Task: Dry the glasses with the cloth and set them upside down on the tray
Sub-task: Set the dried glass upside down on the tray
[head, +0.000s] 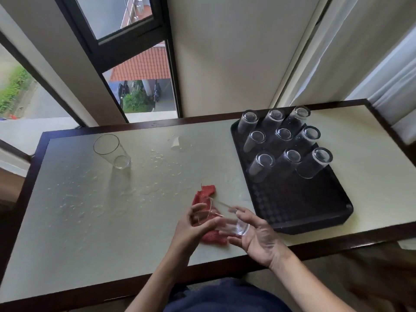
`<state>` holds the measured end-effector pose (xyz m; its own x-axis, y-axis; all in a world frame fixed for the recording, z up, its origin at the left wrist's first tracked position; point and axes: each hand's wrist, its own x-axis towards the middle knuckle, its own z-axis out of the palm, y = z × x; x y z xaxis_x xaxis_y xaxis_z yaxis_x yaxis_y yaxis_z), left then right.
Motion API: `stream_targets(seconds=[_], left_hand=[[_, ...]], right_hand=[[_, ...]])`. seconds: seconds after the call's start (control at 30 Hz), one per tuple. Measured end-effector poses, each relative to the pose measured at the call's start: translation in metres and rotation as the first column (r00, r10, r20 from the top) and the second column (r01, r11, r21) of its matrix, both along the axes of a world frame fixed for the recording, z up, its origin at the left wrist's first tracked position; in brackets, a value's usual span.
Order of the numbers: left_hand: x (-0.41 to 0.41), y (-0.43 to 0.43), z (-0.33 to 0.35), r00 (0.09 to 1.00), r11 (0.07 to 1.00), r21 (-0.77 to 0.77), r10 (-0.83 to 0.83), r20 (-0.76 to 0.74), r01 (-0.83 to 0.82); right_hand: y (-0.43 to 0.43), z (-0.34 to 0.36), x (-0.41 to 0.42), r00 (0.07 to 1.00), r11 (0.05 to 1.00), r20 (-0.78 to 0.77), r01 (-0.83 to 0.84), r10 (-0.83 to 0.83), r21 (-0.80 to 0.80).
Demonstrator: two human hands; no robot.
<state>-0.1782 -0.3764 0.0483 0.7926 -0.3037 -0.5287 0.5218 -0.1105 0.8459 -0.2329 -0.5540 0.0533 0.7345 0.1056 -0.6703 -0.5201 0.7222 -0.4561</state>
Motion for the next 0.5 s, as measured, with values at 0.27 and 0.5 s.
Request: stream_targets(seconds=[0.27, 0.5], left_hand=[[0.014, 0.035, -0.047, 0.821, 0.515, 0.850, -0.532, 0.210, 0.116], [-0.001, 0.051, -0.075, 0.783, 0.336, 0.929, -0.616, 0.090, 0.157]], right_hand=[[-0.057, 0.031, 0.011, 1.000, 0.695, -0.013, 0.006, -0.022, -0.719], [-0.095, 0.035, 0.031, 0.955, -0.181, -0.244, -0.214, 0.169, -0.960]])
